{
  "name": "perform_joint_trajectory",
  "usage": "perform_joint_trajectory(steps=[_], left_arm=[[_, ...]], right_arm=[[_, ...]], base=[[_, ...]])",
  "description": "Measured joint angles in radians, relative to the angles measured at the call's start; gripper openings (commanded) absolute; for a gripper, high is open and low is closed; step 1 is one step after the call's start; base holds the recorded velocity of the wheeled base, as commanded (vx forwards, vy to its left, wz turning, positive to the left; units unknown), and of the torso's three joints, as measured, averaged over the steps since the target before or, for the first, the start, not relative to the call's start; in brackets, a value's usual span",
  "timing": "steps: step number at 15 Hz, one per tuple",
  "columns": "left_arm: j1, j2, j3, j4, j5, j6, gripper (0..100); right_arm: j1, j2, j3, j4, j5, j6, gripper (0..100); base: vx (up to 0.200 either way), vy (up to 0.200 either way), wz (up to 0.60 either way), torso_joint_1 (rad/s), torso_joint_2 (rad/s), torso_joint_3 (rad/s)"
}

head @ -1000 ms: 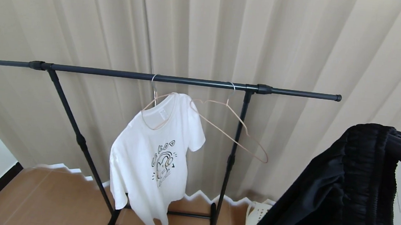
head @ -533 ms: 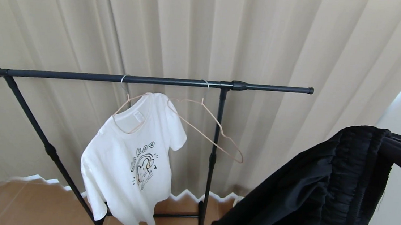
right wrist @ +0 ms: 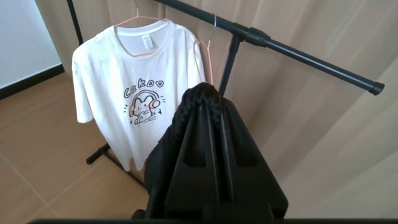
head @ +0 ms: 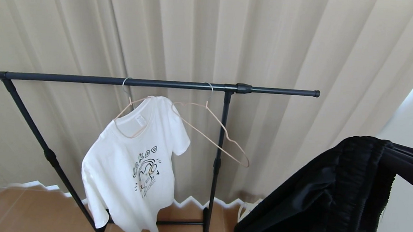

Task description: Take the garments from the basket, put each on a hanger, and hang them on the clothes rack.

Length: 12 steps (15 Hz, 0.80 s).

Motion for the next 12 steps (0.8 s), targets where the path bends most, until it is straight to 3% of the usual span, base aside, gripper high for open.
perform_joint_trajectory(steps=[8,12], left_arm=[[-0.032,0.079,0.000,0.001,-0.018,0.014,100],[-0.040,0.130,0.000,0.002,-0.017,0.015,100]], right_arm=[[0.023,0.081,-0.013,-0.003,-0.097,-0.015,0],[0.085,0.141,-0.039,-0.004,-0.177,0.031,0]], base=[[0.000,0.000,0.00,0.000,0.00,0.000],[0.000,0.000,0.00,0.000,0.00,0.000]])
